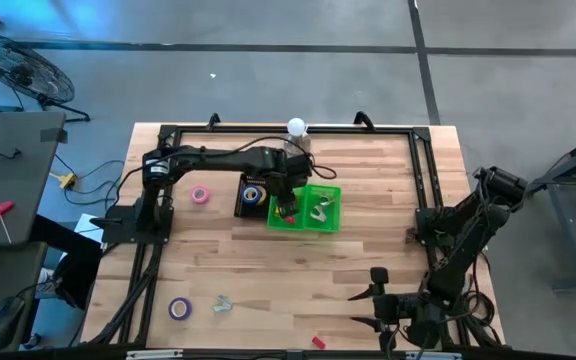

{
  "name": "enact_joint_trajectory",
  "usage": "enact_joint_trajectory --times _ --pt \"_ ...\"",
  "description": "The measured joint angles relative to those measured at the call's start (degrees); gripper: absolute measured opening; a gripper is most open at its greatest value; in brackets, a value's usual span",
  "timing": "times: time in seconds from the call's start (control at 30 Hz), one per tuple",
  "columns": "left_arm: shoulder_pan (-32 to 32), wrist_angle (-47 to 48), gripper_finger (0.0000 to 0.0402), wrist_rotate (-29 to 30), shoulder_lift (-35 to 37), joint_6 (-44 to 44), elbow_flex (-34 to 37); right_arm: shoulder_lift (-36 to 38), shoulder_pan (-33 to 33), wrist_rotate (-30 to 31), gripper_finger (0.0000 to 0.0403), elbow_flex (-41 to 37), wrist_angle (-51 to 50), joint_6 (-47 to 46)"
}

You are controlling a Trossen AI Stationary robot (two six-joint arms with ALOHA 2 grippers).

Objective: Pick and place Stapler, Stapler remover, tape
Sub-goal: Put the green stapler into the left green bin, then put the pink tape into the black bin

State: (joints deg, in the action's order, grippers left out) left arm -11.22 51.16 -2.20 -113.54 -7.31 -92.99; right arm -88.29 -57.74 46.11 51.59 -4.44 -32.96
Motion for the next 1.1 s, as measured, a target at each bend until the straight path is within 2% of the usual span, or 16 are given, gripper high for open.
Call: enact_joint_trajectory --times 0.13,0.27,0.4,0.6,0.7,0.77,1.1 --pt "0.0 0.6 0.0197 0.0 0.0 -0.4 0.0 0.0 0.6 0.0 0.0195 0.0 -0.1 1.0" --pt "0.1 2.4 0.0225 0.1 0.0 -0.4 0.0 0.0 0.9 -0.5 0.0195 0.0 -0.3 1.0" --pt "0.0 9.1 0.023 1.7 0.0 -0.4 0.0 0.0 0.9 -0.7 0.0195 0.0 -0.3 0.9" --pt "0.8 30.9 0.0231 10.8 2.0 -4.9 0.0 0.0 0.9 -1.9 0.0195 0.0 -0.6 1.0" --pt "2.2 38.2 0.0231 16.0 3.7 -7.0 0.0 0.0 0.9 -1.4 0.0195 0.0 -1.3 1.4" --pt "3.0 39.1 0.0231 18.0 5.1 -7.8 0.0 0.0 0.9 -1.4 0.0195 0.0 -1.6 1.5" --pt "3.7 38.6 0.0232 18.3 15.5 -8.9 3.6 0.1 0.9 -1.6 0.0195 0.0 -2.2 1.4"
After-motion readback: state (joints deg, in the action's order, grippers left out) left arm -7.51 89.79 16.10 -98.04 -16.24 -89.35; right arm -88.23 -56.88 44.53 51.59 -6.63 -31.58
